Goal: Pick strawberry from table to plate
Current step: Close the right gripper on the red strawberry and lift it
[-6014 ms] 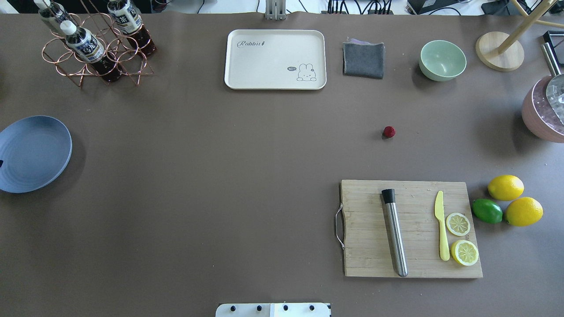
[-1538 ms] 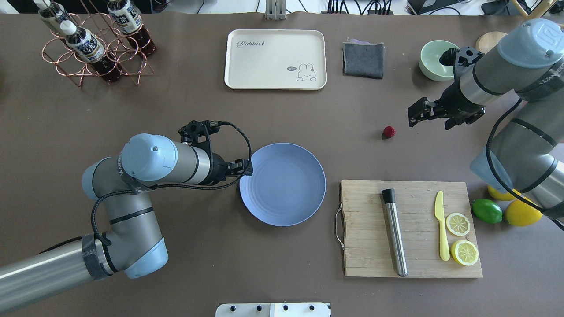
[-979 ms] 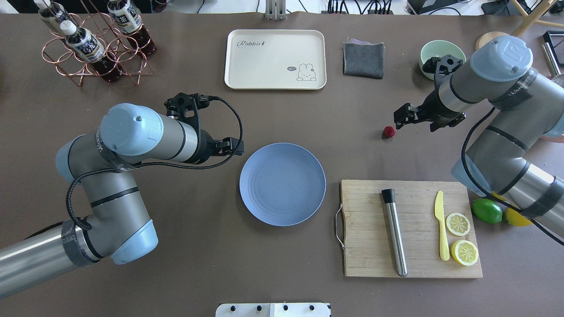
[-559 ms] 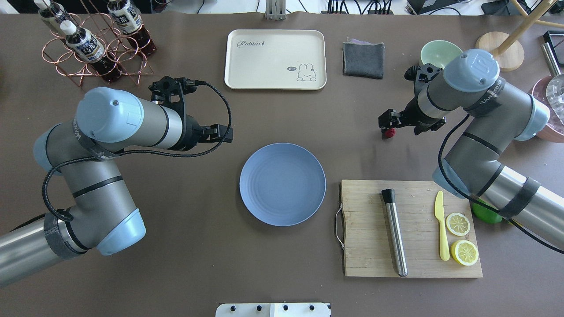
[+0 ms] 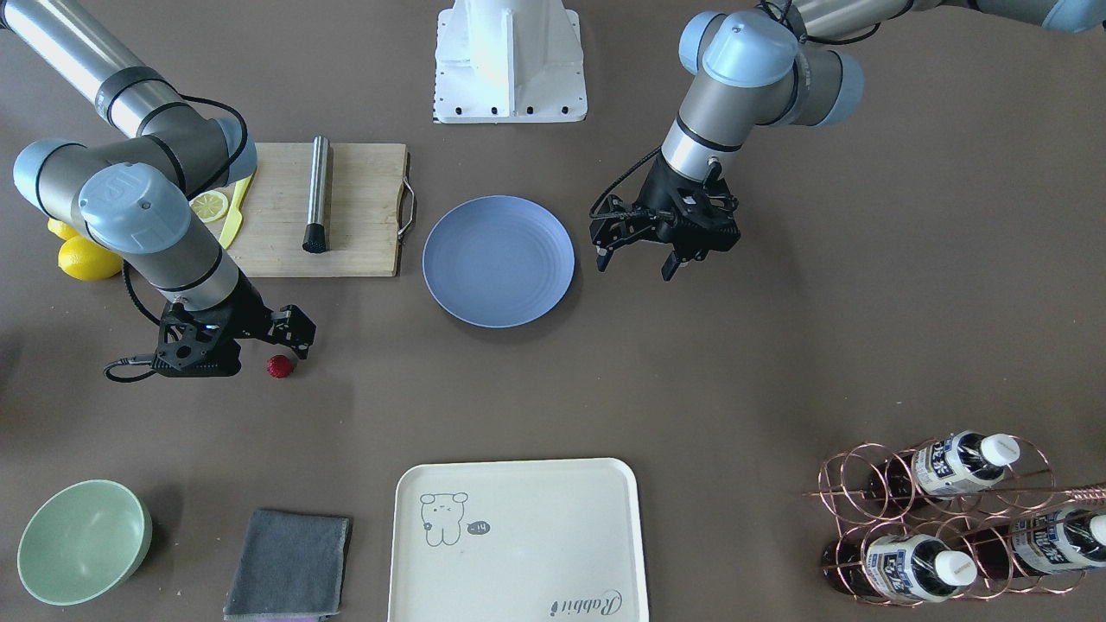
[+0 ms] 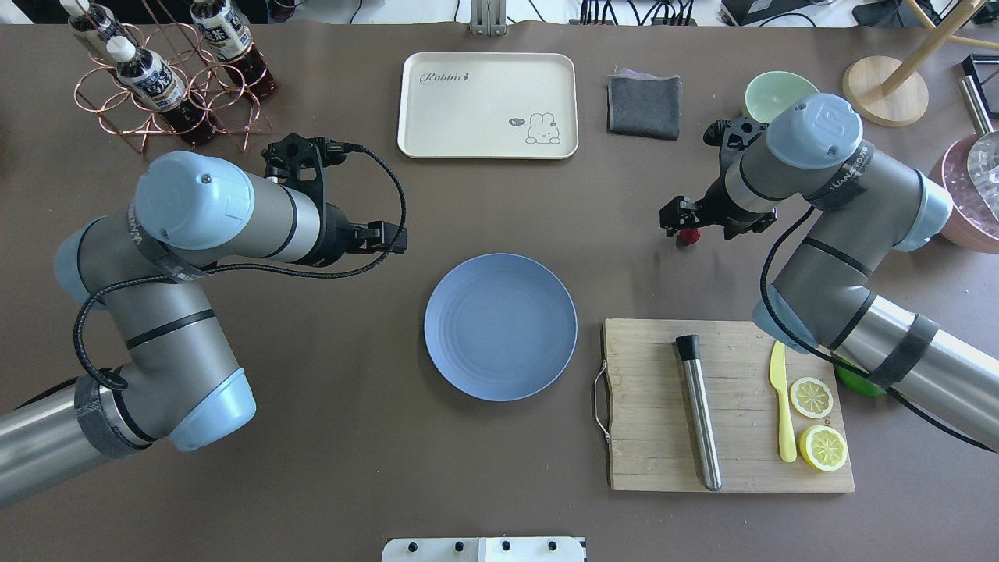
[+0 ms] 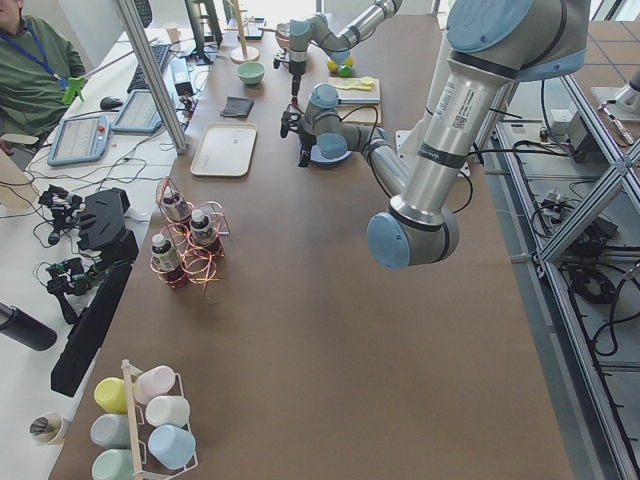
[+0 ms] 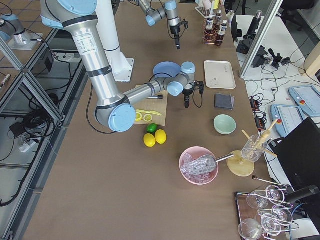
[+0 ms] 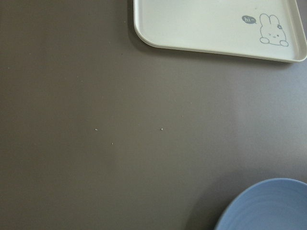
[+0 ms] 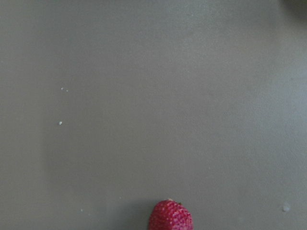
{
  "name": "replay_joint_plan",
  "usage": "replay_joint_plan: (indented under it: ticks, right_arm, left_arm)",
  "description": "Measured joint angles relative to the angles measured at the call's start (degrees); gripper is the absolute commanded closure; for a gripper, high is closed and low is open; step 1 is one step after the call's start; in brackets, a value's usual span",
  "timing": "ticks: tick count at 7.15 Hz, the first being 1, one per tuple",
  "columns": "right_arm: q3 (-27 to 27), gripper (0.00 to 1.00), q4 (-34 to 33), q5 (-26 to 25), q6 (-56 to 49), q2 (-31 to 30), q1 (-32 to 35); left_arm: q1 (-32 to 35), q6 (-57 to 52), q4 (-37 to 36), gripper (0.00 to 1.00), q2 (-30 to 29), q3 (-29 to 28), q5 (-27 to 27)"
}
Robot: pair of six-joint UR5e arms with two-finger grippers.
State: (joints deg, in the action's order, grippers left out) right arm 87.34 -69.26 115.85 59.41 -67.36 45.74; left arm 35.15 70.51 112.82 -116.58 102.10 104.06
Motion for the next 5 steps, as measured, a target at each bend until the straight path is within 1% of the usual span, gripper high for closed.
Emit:
replay_joint_plan:
  ticks: [1, 2, 4, 5]
  right_arm:
    - [-0.3, 0.11, 0.0, -0.3, 0.0, 0.3, -0.1]
    - [-0.7, 0.23, 0.0, -0.6, 0.1, 0.5, -0.1]
    - [-1.3, 0.54, 0.0, -0.9, 0.2, 0.8, 0.0]
    - [-1.4, 0.95, 0.0, -1.2, 0.9, 0.8, -0.1]
  left_arm:
    - [0.0, 0.0, 0.0, 0.02, 0.0, 0.0, 0.0]
    - [0.0, 0.0, 0.0, 0.02, 0.0, 0.0, 0.1]
    - [0.0, 0.0, 0.0, 0.02, 0.2, 0.0, 0.0]
    - [0.0, 0.0, 0.0, 0.02, 0.2, 0.0, 0.0]
